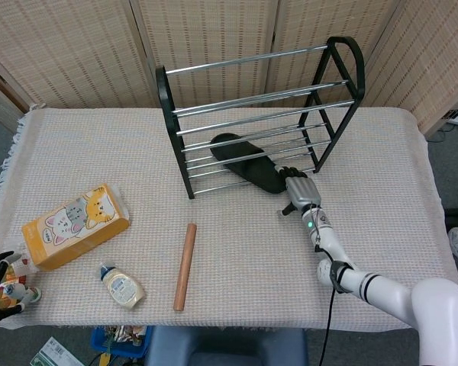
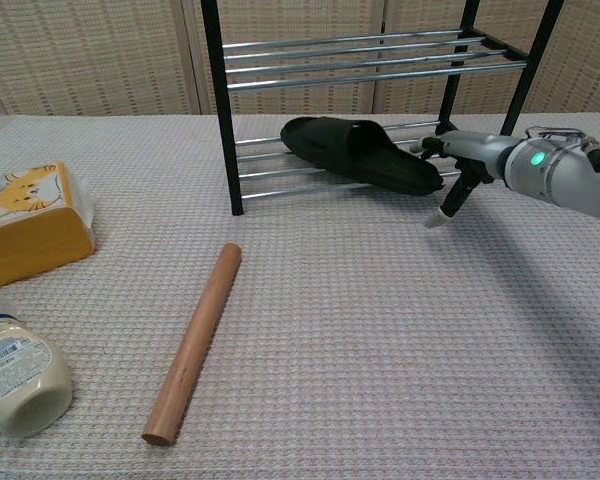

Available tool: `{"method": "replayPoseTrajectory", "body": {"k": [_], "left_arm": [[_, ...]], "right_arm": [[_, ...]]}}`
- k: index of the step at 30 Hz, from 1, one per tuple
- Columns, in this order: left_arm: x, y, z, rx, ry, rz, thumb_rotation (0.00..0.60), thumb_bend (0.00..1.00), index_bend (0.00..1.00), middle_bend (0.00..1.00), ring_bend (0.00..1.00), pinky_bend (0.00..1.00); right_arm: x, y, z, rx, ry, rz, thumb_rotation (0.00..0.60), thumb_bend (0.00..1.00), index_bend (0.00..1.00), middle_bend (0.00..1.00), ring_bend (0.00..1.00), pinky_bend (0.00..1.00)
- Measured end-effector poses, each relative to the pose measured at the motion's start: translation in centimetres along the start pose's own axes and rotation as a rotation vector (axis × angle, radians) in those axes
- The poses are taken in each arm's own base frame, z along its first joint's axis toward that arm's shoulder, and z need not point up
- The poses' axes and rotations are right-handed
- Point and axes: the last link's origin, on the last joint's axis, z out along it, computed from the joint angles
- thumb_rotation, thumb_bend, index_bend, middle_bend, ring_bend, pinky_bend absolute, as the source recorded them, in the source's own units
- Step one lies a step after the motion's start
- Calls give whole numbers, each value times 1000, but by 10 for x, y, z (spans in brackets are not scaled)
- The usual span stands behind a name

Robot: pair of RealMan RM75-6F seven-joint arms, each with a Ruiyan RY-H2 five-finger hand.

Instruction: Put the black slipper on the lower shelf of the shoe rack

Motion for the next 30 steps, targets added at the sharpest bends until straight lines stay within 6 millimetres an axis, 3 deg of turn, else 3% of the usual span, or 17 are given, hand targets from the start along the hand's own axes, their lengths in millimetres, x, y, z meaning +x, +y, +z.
{"method": "replayPoseTrajectory", "body": {"k": [18, 25, 30], "left_arm": [[-2, -2, 0, 3, -1, -3, 600, 229, 221, 178, 212, 293], [-1, -4, 0, 7, 4, -4, 600, 228, 221, 178, 212, 293], [0, -2, 3, -2, 14, -4, 600, 229, 221, 178, 212, 293]], "right_arm": [[-7, -20, -20, 111, -14, -6, 600, 114, 0, 57, 0, 88], [3, -6, -31, 94, 53, -33, 600, 113, 0, 60, 0, 88], [15, 18, -56, 64, 119, -63, 600, 149, 0, 65, 0, 88]]}}
